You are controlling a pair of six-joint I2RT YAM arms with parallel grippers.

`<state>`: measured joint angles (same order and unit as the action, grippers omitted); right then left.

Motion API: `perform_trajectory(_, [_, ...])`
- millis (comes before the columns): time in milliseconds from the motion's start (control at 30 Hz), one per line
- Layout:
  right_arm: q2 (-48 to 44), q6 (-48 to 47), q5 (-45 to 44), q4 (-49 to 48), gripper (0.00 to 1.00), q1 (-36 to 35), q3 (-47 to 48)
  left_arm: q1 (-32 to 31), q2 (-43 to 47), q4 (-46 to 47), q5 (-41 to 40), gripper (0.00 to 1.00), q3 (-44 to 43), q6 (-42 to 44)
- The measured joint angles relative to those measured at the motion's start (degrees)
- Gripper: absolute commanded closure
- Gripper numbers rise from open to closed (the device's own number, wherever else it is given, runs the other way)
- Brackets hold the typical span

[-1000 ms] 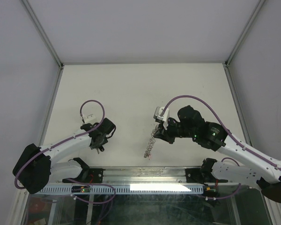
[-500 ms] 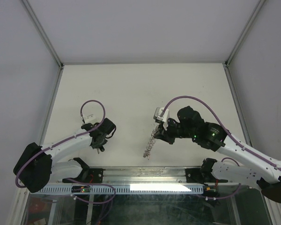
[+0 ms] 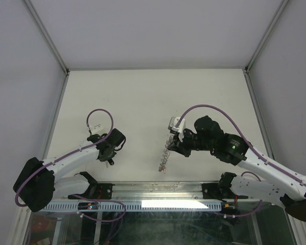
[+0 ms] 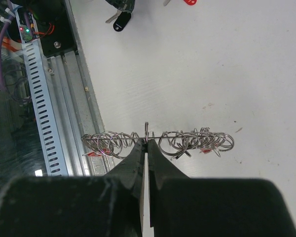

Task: Put the keys on the keyring

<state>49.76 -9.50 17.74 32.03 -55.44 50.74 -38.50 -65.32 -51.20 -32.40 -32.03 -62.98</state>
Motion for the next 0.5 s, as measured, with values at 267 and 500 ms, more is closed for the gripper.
perform_trajectory(267, [-2.1, 0.0, -4.3, 0.0, 1.00, 0.0, 0.0, -1.4, -2.2, -0.2, 0.2, 0.86, -6.0, 2.3])
perform_trajectory(500, [-7.6, 0.2, -14.2, 0.0, 1.00, 0.0, 0.1, -13.0, -18.6, 1.8, -0.5, 0.86, -22.8, 4.4])
